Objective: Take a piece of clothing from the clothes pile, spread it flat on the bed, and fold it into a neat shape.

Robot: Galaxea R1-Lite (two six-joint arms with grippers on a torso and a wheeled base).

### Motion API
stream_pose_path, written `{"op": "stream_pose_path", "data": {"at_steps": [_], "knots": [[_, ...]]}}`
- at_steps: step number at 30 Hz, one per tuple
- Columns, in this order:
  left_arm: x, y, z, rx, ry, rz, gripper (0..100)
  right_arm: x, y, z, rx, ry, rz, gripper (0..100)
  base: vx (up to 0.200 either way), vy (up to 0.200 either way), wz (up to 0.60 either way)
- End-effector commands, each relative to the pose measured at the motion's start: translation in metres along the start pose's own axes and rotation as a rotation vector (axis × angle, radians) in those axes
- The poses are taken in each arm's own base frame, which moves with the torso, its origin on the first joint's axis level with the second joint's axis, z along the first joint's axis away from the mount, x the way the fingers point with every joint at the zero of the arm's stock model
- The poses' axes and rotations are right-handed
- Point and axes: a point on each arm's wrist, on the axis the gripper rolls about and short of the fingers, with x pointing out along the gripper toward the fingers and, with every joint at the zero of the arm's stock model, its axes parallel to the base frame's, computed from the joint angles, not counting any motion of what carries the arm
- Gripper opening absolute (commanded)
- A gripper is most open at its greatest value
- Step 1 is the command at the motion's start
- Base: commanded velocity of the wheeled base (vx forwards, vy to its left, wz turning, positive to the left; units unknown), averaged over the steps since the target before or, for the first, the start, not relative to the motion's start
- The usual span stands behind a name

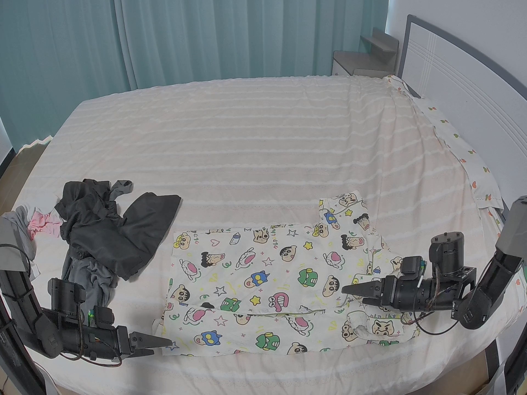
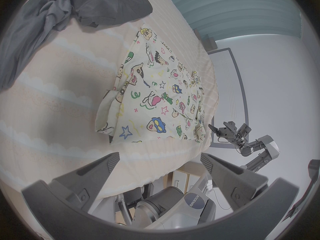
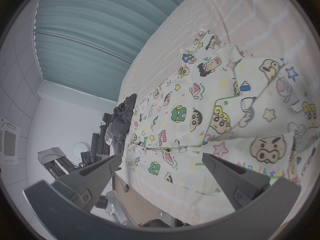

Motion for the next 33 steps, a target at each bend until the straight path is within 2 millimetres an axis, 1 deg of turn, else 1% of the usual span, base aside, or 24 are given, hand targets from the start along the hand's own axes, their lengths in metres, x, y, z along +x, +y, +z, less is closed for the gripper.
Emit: {"op": "stream_pose_path", "data": {"at_steps": [1, 6, 10, 14, 16, 21, 25, 33], "knots": [[0.000, 0.000, 0.000, -0.002, -0.001, 0.001, 100, 0.024, -0.013, -0.008, 0.027, 0.058, -0.018, 100, 0.000, 0.000, 0.00], [0.000, 0.000, 0.000, -0.002, -0.001, 0.001, 100, 0.031, -0.018, -0.012, 0.033, 0.081, -0.027, 100, 0.000, 0.000, 0.00], [0.000, 0.000, 0.000, -0.001, 0.000, 0.000, 100, 0.032, -0.018, -0.014, 0.034, 0.087, -0.029, 100, 0.000, 0.000, 0.00], [0.000, 0.000, 0.000, -0.001, 0.000, 0.000, 100, 0.038, -0.020, -0.023, 0.037, 0.128, -0.040, 100, 0.000, 0.000, 0.00], [0.000, 0.000, 0.000, -0.002, -0.001, 0.001, 100, 0.038, -0.020, -0.024, 0.035, 0.127, -0.043, 100, 0.000, 0.000, 0.00], [0.000, 0.000, 0.000, -0.001, 0.000, 0.000, 100, 0.037, -0.018, -0.033, 0.022, 0.143, -0.068, 100, 0.000, 0.000, 0.00], [0.000, 0.000, 0.000, -0.002, -0.001, 0.001, 100, 0.038, -0.021, -0.039, -0.014, 0.153, -0.103, 100, 0.000, 0.000, 0.00], [0.000, 0.000, 0.000, -0.002, -0.001, 0.001, 100, 0.029, -0.016, -0.045, -0.020, 0.167, -0.107, 100, 0.000, 0.000, 0.00]]}}
